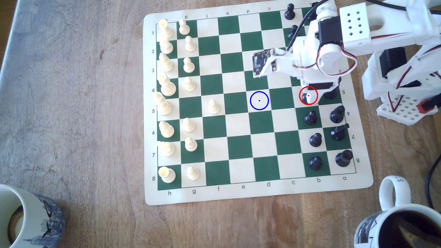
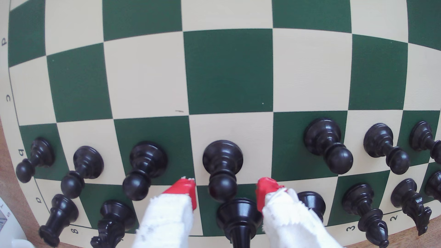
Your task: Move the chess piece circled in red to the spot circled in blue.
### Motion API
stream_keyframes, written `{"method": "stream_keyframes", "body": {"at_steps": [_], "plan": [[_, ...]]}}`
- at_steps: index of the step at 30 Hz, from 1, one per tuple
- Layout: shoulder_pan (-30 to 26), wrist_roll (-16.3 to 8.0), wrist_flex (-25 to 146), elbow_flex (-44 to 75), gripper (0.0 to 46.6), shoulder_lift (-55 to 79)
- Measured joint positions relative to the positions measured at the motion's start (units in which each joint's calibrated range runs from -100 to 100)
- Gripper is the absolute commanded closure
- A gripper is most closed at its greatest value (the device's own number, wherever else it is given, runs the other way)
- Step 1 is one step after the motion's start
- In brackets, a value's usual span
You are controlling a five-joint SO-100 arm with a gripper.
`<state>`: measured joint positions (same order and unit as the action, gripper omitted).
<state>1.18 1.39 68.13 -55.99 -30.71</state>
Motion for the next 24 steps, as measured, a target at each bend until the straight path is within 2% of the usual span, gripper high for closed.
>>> {"method": "stream_keyframes", "body": {"at_steps": [10,17,20,24], "plan": [[-1.0,-0.3,-2.5,-0.4,35.4,2.3],[-1.0,-0.3,-2.5,-0.4,40.2,2.9],[-1.0,-0.3,-2.5,-0.4,45.7,2.9],[-1.0,-0.6,-2.5,-0.4,46.4,2.9]]}}
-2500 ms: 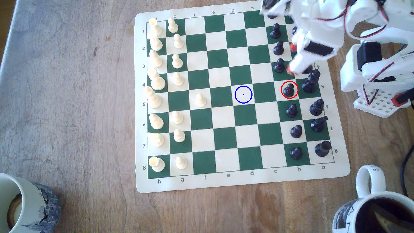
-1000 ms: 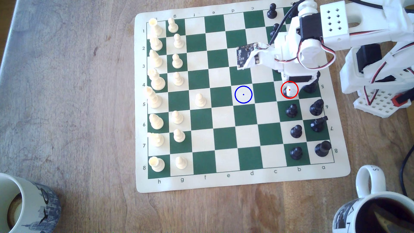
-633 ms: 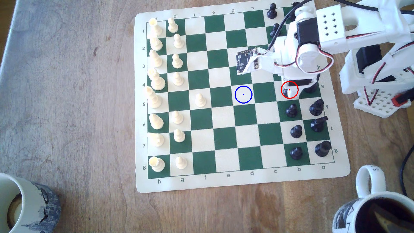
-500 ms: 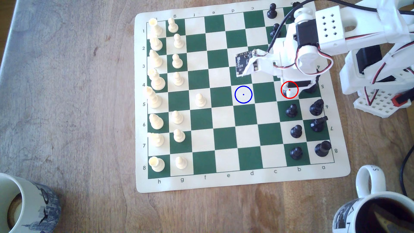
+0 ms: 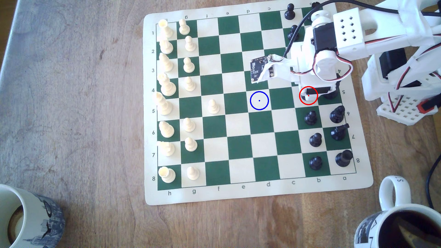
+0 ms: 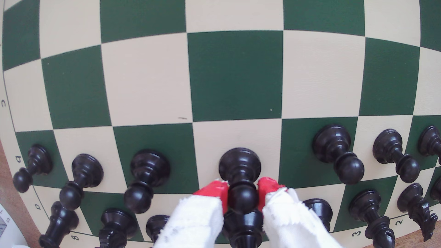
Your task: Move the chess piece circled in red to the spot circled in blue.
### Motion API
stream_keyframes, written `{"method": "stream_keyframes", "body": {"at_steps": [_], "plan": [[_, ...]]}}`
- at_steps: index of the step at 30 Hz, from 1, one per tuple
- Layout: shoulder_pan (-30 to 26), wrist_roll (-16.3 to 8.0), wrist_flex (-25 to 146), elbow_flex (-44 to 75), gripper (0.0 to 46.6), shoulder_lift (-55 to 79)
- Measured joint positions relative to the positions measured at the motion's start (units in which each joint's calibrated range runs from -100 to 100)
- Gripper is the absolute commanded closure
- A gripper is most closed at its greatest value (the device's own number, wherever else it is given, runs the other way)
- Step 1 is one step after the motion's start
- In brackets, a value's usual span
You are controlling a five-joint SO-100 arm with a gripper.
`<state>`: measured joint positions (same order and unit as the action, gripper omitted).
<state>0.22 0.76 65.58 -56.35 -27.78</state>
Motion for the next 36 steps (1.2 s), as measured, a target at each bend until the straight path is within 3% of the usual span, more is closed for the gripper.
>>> {"method": "stream_keyframes", "body": {"at_steps": [6,21,36], "plan": [[0.0,0.0,2.6,0.4,46.4,0.0],[0.9,-1.0,10.4,16.4,46.4,1.2],[-0.7,-2.8,0.8,27.0,46.4,17.8]]}}
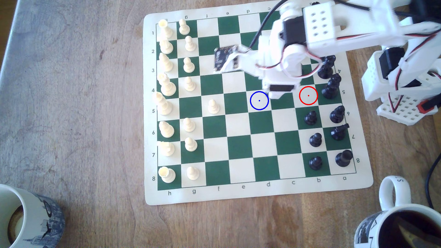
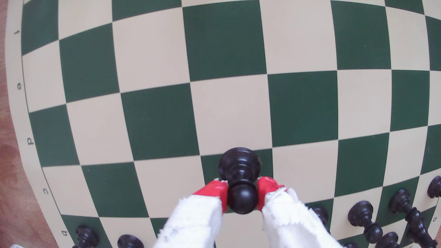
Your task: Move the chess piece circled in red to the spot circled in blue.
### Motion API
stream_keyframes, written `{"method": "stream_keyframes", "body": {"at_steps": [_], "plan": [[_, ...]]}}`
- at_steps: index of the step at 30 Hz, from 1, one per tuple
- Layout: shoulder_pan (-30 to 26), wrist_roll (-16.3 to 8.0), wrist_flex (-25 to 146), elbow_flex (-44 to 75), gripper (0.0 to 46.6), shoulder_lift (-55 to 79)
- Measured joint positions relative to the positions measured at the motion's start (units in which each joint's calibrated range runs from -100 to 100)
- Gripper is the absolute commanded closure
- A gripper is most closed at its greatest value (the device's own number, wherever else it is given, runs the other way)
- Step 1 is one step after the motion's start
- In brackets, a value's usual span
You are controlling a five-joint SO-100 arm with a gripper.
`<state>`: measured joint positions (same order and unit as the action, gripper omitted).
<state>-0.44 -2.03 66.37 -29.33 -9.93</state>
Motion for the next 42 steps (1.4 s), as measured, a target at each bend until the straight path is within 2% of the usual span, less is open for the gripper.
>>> {"method": "stream_keyframes", "body": {"at_steps": [12,30,32,33,38,42], "plan": [[0.1,-0.7,-5.2,2.9,46.4,8.5],[-1.2,-1.0,-4.9,6.1,46.4,11.1],[-1.2,-1.0,-4.9,6.1,43.3,11.5],[-1.2,-1.0,-4.8,6.4,36.9,11.8],[-1.2,-0.8,-4.5,7.0,25.0,12.3],[-1.2,-1.0,-3.4,7.0,22.9,12.3]]}}
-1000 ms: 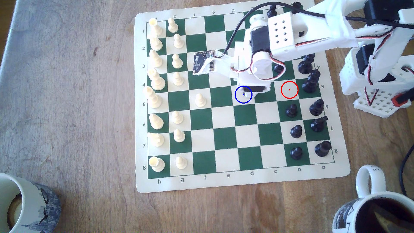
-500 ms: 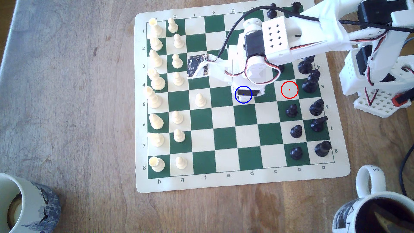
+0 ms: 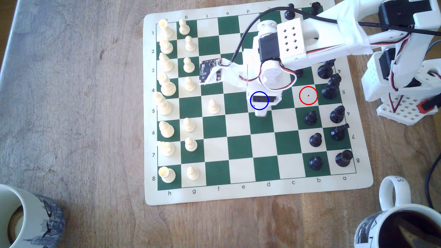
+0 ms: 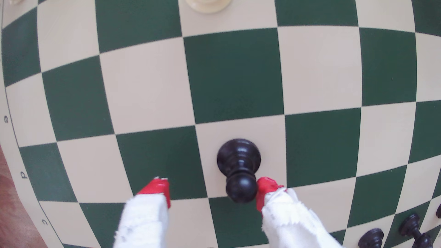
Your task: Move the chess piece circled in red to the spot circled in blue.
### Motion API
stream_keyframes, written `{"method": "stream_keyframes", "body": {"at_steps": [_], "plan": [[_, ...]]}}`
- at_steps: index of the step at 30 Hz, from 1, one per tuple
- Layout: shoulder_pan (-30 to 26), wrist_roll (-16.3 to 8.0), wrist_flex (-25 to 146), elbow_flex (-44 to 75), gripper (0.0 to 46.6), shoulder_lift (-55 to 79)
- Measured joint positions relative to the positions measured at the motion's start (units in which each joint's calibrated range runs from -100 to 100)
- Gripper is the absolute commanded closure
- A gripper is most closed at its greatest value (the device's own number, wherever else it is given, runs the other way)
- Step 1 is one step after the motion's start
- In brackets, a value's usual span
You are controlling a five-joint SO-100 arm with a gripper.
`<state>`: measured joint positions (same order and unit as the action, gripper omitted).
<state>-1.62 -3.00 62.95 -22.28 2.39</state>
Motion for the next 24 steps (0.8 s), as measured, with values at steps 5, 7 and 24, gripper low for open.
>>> {"method": "stream_keyframes", "body": {"at_steps": [5,7,24], "plan": [[1.3,0.0,2.2,0.4,23.6,0.0],[1.5,0.0,3.3,0.4,23.8,-0.1],[0.1,-1.7,-21.3,-36.5,43.9,-37.2]]}}
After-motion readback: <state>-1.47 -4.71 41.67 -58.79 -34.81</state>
